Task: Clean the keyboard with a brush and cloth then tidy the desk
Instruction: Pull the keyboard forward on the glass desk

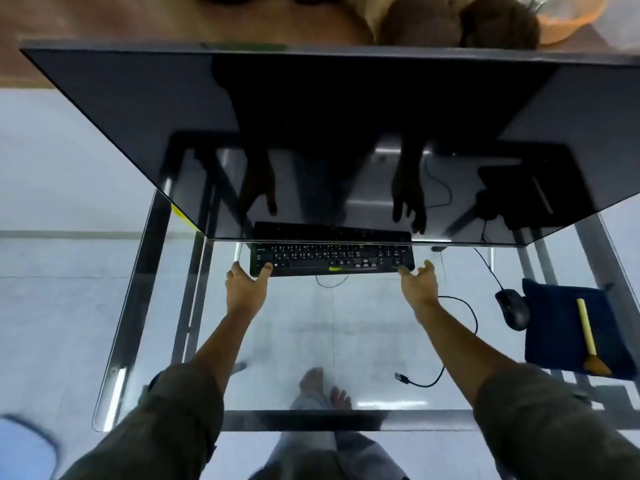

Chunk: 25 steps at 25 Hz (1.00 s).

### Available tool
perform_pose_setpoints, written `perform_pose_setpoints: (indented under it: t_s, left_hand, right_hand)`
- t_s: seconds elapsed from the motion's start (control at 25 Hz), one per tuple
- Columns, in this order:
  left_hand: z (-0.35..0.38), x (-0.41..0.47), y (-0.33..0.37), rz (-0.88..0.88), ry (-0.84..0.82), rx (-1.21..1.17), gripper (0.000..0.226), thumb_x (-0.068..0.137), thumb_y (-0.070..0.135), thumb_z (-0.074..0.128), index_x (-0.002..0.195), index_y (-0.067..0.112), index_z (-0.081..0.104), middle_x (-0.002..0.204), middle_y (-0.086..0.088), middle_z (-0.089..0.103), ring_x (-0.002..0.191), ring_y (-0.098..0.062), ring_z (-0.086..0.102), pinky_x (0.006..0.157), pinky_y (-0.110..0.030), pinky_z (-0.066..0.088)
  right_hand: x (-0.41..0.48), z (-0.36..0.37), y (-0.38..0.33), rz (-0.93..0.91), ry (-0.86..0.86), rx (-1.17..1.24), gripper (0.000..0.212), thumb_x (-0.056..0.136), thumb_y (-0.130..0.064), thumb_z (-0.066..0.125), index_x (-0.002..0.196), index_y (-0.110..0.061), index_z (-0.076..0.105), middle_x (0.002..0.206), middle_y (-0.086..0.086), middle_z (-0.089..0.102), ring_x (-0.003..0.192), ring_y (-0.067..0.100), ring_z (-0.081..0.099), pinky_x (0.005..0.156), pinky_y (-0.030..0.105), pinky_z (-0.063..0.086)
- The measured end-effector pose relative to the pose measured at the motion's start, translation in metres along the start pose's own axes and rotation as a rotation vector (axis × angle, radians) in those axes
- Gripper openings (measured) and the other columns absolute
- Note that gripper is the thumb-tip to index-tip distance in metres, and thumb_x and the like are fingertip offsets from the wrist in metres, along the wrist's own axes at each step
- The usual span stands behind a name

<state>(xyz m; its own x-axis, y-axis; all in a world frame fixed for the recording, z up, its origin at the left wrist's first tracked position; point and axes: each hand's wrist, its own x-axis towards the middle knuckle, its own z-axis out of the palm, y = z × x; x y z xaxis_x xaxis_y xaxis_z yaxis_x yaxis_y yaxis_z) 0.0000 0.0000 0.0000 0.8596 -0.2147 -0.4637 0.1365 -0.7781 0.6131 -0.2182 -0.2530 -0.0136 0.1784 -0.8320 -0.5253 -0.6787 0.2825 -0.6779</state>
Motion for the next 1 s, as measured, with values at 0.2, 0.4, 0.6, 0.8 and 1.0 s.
perform_pose_setpoints:
  t_s: [0.2,0.4,0.6,0.8,1.0]
  left_hand:
    - [0.005,0.023,0.006,0.005,-0.053,-0.074,0.093,0.081,0.059,0.066,0.148,0.004,0.033,0.139,-0.019,0.053,0.132,-0.037,0.045,0.11,-0.05,0.04]
    - [0.009,0.014,-0.003,-0.019,-0.038,-0.09,0.1,0.071,0.068,0.064,0.146,0.007,0.035,0.133,-0.017,0.053,0.125,-0.038,0.049,0.107,-0.055,0.042]
    - [0.004,-0.03,-0.028,0.011,0.004,0.009,0.09,0.084,0.053,0.07,0.146,0.001,0.03,0.135,-0.027,0.047,0.126,-0.044,0.041,0.105,-0.056,0.038]
    - [0.004,-0.075,-0.059,-0.031,0.061,0.072,0.085,0.083,0.051,0.071,0.141,0.003,0.033,0.131,-0.029,0.047,0.121,-0.046,0.043,0.1,-0.059,0.041]
    - [0.009,-0.099,-0.077,-0.065,0.067,0.143,0.083,0.083,0.055,0.069,0.138,0.006,0.032,0.128,-0.028,0.048,0.118,-0.045,0.044,0.097,-0.06,0.041]
  right_hand:
    - [0.023,0.001,-0.015,0.017,-0.037,0.004,0.074,0.095,-0.027,0.064,0.154,-0.01,0.024,0.145,0.011,0.05,0.132,0.032,0.049,0.109,0.04,0.039]
    - [0.007,-0.003,-0.006,0.026,-0.048,-0.031,0.075,0.094,-0.026,0.066,0.154,-0.007,0.025,0.141,0.011,0.055,0.131,0.031,0.051,0.104,0.037,0.039]
    - [-0.043,-0.008,0.021,0.03,-0.046,-0.046,0.072,0.093,-0.024,0.065,0.152,-0.005,0.029,0.141,0.013,0.056,0.132,0.034,0.05,0.11,0.044,0.04]
    - [-0.091,-0.012,0.056,0.037,-0.028,-0.045,0.049,0.092,-0.018,0.065,0.136,-0.005,0.047,0.113,0.008,0.067,0.105,0.029,0.063,0.085,0.036,0.047]
    - [-0.119,-0.014,0.08,0.063,-0.007,-0.021,0.014,0.088,-0.015,0.061,0.098,-0.016,0.052,0.092,0.005,0.063,0.072,0.016,0.061,0.059,0.045,0.059]
